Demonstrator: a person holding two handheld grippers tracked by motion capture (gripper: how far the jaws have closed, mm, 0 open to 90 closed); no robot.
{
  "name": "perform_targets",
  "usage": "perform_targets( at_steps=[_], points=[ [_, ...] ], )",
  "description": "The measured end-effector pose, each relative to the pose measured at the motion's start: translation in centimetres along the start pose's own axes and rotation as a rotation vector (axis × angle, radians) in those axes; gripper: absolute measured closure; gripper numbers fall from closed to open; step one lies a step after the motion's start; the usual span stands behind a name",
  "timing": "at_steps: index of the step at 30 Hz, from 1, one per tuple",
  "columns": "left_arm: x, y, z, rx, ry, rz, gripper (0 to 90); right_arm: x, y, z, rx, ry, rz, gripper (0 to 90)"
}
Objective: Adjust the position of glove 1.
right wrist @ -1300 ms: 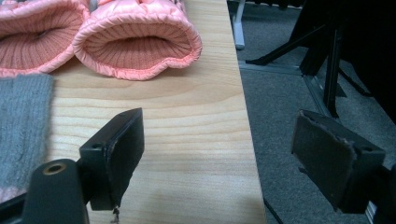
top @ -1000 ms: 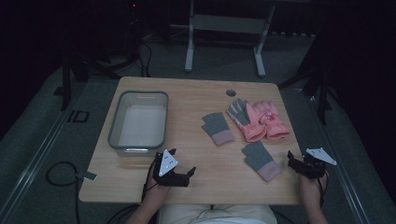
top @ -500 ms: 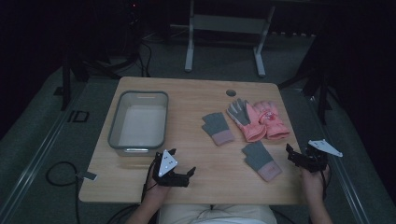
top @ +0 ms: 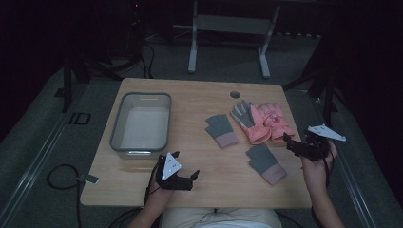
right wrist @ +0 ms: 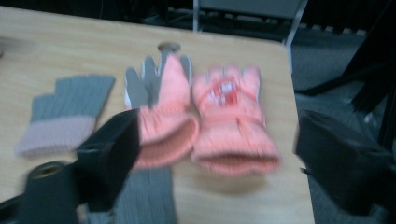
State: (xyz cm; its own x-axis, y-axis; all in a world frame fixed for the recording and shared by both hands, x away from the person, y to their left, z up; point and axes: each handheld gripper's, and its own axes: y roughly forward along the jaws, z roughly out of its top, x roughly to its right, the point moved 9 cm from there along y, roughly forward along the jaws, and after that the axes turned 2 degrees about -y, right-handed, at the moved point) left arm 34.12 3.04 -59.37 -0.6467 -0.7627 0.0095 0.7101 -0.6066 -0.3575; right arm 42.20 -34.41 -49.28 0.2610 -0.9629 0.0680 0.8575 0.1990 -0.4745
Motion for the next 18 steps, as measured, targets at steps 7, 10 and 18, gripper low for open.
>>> perform_targets(
  at_steps=[7,10,18],
  points=[
    [0.0,0.0,0.0,0.003,0.000,-0.003,0.3,-4.1,0.5,3.5,0.050,-0.049,0.141,11.1],
    [0.0,-0.1,0.0,0.008,0.003,-0.002,0.3,-5.5,1.0,4.1,0.048,-0.060,0.188,11.1],
    [-0.1,-0.2,0.1,0.023,-0.012,0.008,0.3,-10.2,3.1,4.6,0.003,-0.142,0.335,20.2]
  ],
)
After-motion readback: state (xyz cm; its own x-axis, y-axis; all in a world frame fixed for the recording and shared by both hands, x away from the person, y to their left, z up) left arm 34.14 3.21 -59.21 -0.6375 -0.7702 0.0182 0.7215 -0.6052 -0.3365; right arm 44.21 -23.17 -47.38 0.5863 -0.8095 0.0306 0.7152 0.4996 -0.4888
